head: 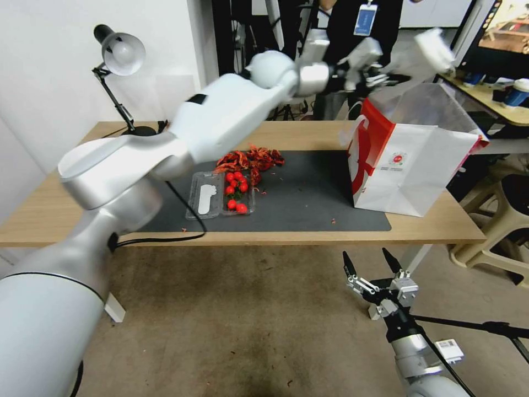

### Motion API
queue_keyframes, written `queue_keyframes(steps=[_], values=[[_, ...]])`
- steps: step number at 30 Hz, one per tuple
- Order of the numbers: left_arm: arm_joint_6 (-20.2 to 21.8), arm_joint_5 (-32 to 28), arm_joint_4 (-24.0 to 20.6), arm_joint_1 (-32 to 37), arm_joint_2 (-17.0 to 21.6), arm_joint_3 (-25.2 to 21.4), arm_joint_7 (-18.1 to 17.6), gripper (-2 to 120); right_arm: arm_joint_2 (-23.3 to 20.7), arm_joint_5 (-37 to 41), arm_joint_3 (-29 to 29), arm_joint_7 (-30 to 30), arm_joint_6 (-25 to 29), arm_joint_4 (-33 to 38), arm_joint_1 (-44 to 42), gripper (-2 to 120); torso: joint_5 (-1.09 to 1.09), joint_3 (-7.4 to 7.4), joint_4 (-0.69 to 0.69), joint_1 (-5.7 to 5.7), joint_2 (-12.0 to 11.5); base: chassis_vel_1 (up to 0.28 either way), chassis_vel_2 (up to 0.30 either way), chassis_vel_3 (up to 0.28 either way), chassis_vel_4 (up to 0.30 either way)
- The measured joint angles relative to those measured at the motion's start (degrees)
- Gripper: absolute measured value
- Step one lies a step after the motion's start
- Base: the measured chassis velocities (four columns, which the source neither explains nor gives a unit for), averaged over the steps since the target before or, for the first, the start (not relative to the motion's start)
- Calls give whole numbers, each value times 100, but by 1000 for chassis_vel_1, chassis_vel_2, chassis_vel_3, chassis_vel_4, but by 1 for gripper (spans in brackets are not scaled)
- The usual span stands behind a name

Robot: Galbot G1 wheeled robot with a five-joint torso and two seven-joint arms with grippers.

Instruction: Pick up the trash from the table and place it into the takeout bag.

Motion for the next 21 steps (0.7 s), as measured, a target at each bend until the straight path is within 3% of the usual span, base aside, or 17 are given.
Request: queue_keyframes(steps=[3,11,21], values=[[-9,11,195,-42,-187,-13,-1,0,-2,14,19,-1,17,0,-19,100,1,0,-2,0,0,0,0,0,0],[-39,135,533,-23,-183,227,-97,0,30,14,32,-11,85,1,-65,100,-1,0,4,0,1,0,0,0,0],[-42,269,520,78,-165,527,-145,0,45,50,92,-48,178,-34,-119,100,-1,0,1,0,0,0,0,0,0]])
